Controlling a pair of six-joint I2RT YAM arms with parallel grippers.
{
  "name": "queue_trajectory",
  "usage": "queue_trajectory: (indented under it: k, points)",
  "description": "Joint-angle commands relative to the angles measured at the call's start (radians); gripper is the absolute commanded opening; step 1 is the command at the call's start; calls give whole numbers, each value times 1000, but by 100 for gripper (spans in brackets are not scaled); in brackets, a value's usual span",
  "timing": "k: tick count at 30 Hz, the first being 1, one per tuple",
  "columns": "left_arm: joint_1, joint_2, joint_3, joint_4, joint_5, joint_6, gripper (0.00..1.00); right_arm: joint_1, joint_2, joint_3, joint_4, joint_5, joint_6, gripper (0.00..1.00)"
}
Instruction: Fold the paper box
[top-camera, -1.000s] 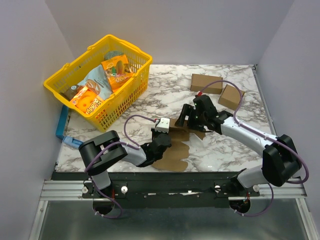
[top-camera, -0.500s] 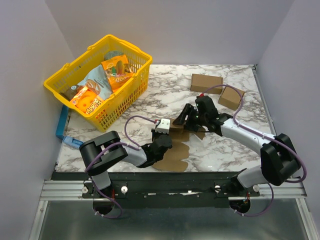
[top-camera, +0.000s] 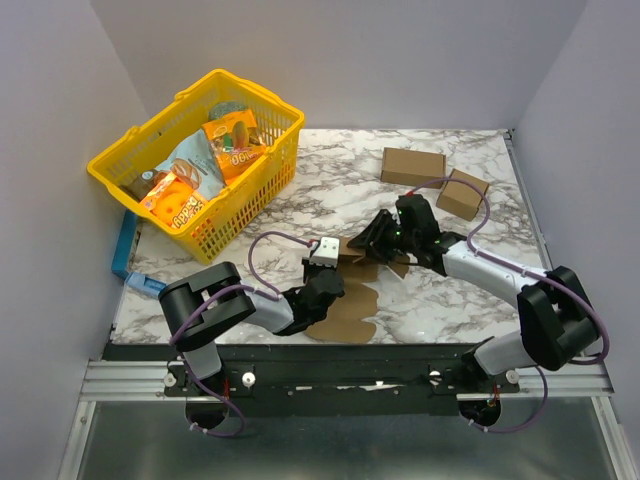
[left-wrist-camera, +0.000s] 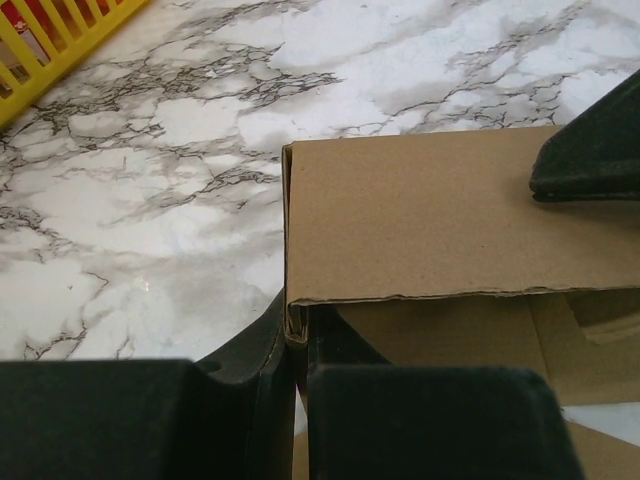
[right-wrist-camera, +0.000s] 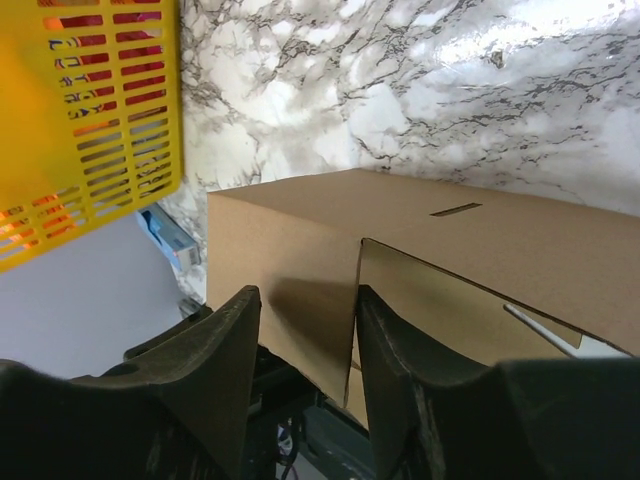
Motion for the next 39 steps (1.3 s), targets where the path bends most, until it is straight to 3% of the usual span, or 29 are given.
queue_trajectory:
  k: [1, 15, 22, 25, 26, 27, 30, 33, 39]
  points:
    - [-17, 20, -5, -86, 1, -7, 2, -1, 6, -5, 98, -43, 49, 47]
    - [-17, 9, -6, -94, 5, -32, 2, -10, 6, -39, 150, -53, 97, 17]
    - [-17, 5, 5, -118, 18, -39, 2, -8, 2, -42, 162, -41, 100, 15]
    - [-6, -4, 32, -182, 24, -41, 0, -8, -27, -39, 132, -11, 53, 29]
    - [0, -8, 41, -204, 40, -42, 0, -8, -61, -51, 124, 3, 39, 36]
    - [8, -20, 60, -221, 56, -45, 0, -8, -79, -65, 115, 38, 25, 55]
    - [34, -44, 68, -264, 103, -50, 0, -8, -186, -144, 104, 97, -21, 73]
    - [51, -40, 89, -299, 160, -56, 0, -7, -266, -233, 104, 132, -83, 73]
    - [65, -8, 112, -327, 205, -90, 0, 39, -403, -364, 79, 206, -129, 62]
